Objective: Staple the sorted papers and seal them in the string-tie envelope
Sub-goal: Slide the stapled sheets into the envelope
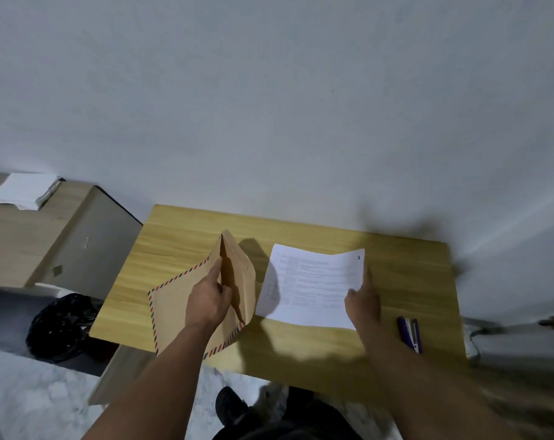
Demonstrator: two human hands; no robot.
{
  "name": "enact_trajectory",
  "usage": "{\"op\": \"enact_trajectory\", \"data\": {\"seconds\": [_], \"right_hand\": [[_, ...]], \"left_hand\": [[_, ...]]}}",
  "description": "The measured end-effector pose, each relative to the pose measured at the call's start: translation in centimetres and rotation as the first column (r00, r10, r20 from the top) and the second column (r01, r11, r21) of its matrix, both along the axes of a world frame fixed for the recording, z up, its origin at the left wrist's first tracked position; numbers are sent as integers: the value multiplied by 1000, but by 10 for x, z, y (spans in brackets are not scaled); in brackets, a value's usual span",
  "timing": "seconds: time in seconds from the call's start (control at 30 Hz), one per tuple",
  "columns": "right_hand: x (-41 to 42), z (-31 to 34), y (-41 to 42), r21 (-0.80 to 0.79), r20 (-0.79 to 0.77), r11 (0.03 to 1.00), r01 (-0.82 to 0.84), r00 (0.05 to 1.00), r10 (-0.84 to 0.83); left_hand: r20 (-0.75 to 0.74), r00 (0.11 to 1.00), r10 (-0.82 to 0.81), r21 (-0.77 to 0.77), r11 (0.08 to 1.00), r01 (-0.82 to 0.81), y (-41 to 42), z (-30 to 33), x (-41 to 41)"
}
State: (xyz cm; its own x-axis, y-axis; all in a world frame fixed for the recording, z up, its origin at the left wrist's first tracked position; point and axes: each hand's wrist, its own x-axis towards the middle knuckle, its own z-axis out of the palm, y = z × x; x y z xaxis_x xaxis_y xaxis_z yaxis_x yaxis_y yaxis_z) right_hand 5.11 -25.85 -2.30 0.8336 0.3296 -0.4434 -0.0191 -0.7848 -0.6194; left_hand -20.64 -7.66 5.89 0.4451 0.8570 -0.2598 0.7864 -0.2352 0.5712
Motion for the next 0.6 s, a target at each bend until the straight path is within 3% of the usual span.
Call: {"op": "enact_trajectory", "data": {"seconds": [0.2,0.37,0.5,0.6], "right_hand": [[41,76,47,12,152,954,-300,943,295],[67,187,103,-70,292,805,-589,760,581],[68,278,134,-109,481,750,-652,626,614],[63,328,144,-67,572,752,-656,592,568]], "left_hand": [[35,999,32,-28,999,-31,6,1,5],[50,998,28,1,1000,-28,15,1,14],[58,998,34,-10,999,-34,20,0,22],[55,997,55,-9,998,-54,25,-1,25]]}}
